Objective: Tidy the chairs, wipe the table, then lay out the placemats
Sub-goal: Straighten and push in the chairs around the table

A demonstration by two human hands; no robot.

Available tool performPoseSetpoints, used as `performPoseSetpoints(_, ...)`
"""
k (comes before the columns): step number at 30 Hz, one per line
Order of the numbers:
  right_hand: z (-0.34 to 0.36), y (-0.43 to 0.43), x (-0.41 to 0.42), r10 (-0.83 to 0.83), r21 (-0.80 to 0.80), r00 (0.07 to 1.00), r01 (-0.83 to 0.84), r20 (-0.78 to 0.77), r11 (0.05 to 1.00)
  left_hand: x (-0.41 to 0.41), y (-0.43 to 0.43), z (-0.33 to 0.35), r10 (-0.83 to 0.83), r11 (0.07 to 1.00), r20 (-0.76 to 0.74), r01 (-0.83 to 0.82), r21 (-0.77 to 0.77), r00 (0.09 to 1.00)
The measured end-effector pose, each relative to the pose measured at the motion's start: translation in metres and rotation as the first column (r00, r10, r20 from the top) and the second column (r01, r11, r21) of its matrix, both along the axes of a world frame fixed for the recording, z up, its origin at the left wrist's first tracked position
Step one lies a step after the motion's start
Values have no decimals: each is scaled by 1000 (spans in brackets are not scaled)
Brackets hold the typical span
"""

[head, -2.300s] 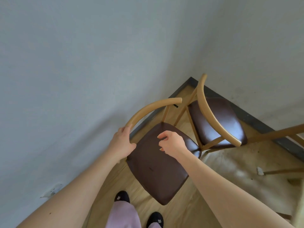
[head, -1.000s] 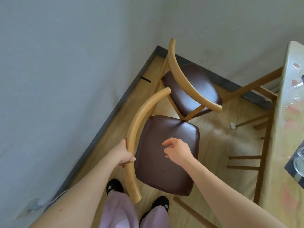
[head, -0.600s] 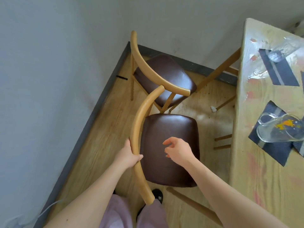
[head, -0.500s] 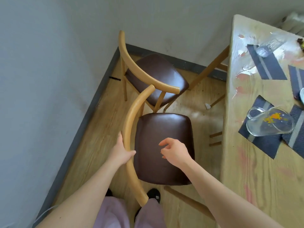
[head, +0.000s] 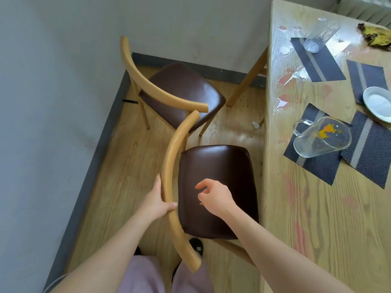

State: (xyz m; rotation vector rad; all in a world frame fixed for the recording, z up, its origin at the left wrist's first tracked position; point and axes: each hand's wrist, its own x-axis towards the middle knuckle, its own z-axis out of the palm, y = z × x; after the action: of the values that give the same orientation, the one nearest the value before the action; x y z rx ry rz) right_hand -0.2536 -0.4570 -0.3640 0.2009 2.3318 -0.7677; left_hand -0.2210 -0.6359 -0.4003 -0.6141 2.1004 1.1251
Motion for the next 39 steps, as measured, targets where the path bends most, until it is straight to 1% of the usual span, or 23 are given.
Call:
performPoseSetpoints(5, 1, 22, -3, -59, -2, 998, 59, -32, 998, -12, 20, 3, -62, 998, 20, 61, 31, 998)
performPoseSetpoints(8, 2, 31, -5, -95, -1, 995, 95, -42, 996, -18, 30, 3, -58, 995, 28, 56, 79, 998)
performPoseSetpoints(11, 4, 38, -7, -111, -11, 993, 110, -49, 994, -26, 35, 4, -5, 994, 29, 2, 114, 1000)
performPoseSetpoints(13, 6, 41, -9, -117, -15, 992, 116, -52, 993, -34, 36, 7, 34, 996, 2, -34, 84, 999)
performPoseSetpoints(17, 7, 42, -11, -113, -26, 992, 112, -50, 993, -42, 40, 16, 43, 998, -24, -41, 48, 999)
performPoseSetpoints(21, 6, 37, -11, -108, -54, 993, 106, -46, 993, -30, 45, 18, -21, 1000, 48, 21, 6, 999)
performPoseSetpoints(24, 4, 34, -9, -100, -56, 994, 97, -53, 994, -29, 46, 14, -44, 998, 34, 45, -34, 998)
performPoseSetpoints(29, 6, 40, -15, -166, -65, 981, 160, -97, 985, -35, 59, 17, -50, 999, 21, 50, -1, 999)
performPoseSetpoints(35, 13, 57, -20, -198, -35, 972, 195, -129, 980, -39, 87, 18, -123, 992, 2, 123, -8, 992)
performPoseSetpoints(39, 16, 68, -23, -221, -17, 964, 221, -147, 975, -41, 111, 20, -145, 988, -9, 145, 44, 989)
